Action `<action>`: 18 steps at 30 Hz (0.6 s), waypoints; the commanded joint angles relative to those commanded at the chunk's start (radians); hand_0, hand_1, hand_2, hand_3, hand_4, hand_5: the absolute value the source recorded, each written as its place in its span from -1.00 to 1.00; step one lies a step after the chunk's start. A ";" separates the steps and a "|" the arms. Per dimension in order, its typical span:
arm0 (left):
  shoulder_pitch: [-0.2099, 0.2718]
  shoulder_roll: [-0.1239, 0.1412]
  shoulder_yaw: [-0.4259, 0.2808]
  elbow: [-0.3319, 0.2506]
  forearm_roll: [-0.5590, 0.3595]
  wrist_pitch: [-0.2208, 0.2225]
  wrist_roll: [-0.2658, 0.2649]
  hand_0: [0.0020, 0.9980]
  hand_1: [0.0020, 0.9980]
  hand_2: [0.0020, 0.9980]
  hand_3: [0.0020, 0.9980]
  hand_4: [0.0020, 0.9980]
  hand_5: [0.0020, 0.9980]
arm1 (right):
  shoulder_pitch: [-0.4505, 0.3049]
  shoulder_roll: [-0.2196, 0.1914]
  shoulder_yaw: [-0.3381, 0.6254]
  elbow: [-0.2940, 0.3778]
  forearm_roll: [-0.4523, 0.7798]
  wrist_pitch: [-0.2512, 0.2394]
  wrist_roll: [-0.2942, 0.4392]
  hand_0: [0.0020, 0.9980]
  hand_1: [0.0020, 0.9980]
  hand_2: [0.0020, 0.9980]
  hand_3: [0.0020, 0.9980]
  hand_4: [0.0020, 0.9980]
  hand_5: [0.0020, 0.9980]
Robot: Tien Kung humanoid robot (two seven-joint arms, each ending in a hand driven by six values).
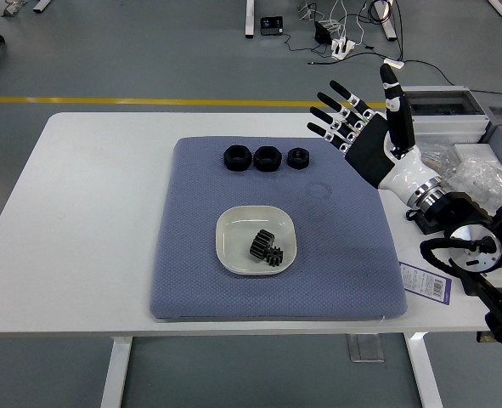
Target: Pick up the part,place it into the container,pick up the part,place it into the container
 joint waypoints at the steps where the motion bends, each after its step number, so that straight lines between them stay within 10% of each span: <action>1: 0.003 -0.002 -0.010 0.000 0.009 0.002 0.001 0.45 0.33 0.28 0.11 0.19 0.07 | -0.015 -0.011 0.006 -0.001 -0.006 0.000 -0.003 0.60 0.54 0.66 0.82 1.00 0.69; 11: 0.022 -0.010 -0.048 0.000 0.082 0.011 0.012 0.44 0.32 0.27 0.11 0.19 0.12 | -0.141 -0.044 0.141 -0.017 -0.253 -0.080 -0.005 0.61 0.55 0.65 0.75 1.00 1.00; 18: 0.014 -0.010 -0.036 0.000 0.110 0.008 0.020 0.43 0.32 0.25 0.11 0.18 0.14 | -0.258 0.004 0.308 -0.037 -0.418 -0.022 -0.062 0.67 0.59 0.67 0.77 1.00 1.00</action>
